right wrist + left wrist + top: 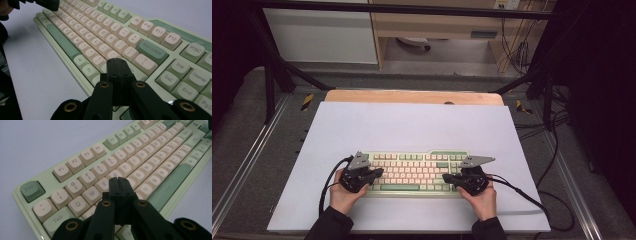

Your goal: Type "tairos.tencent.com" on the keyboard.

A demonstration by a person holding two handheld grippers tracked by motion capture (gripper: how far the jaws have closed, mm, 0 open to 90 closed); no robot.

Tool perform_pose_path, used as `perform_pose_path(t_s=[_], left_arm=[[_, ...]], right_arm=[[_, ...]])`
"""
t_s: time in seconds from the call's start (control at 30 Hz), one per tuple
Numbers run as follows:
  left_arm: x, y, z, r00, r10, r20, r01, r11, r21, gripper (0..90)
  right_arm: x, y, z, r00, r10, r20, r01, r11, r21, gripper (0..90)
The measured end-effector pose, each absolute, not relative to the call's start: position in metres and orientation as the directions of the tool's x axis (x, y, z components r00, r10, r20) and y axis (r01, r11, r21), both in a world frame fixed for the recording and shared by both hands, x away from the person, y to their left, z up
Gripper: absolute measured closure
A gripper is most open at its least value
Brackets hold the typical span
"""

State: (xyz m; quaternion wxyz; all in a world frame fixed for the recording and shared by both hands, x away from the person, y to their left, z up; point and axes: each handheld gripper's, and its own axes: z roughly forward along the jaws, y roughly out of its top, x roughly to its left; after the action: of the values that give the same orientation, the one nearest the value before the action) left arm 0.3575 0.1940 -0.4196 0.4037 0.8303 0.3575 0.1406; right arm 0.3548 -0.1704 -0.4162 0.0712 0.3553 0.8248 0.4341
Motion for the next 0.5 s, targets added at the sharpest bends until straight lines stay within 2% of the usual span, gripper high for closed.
perform_pose_path(t_s=[0.5], left_arm=[[0.344, 0.223, -0.422, 0.685, 0.725, -0.070, 0.490, -0.388, 0.781, 90.0]], right_arm=[[0.356, -0.161, -0.414, -0.743, 0.642, 0.192, 0.521, 0.372, 0.768, 90.0]])
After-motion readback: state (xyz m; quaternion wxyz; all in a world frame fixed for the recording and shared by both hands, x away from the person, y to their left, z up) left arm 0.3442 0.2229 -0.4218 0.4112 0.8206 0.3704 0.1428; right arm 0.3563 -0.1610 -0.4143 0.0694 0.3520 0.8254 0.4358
